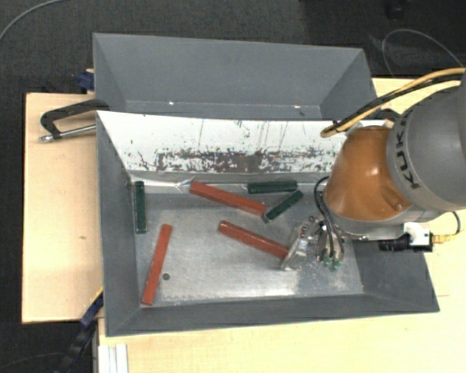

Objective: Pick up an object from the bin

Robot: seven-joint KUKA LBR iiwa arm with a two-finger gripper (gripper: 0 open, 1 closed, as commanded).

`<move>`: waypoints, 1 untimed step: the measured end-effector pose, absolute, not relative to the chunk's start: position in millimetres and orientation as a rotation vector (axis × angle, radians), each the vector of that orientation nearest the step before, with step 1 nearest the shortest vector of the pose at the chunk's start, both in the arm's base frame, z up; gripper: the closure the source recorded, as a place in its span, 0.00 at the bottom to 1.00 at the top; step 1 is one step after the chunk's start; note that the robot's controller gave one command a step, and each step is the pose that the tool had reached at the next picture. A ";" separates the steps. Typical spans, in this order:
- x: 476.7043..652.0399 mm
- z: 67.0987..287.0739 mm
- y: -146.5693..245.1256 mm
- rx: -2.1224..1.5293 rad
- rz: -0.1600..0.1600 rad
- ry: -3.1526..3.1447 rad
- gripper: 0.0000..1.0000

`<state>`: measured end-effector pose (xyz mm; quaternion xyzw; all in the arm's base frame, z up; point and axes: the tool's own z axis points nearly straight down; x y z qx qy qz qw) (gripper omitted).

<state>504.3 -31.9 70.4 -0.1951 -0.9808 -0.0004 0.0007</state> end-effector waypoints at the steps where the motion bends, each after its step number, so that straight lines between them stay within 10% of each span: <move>1: 528.2 234.0 -40.5 -0.349 -0.001 -3.138 1.00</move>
Offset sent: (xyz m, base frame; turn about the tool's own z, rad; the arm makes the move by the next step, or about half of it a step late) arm 0.0208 -0.0089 0.1580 -0.1705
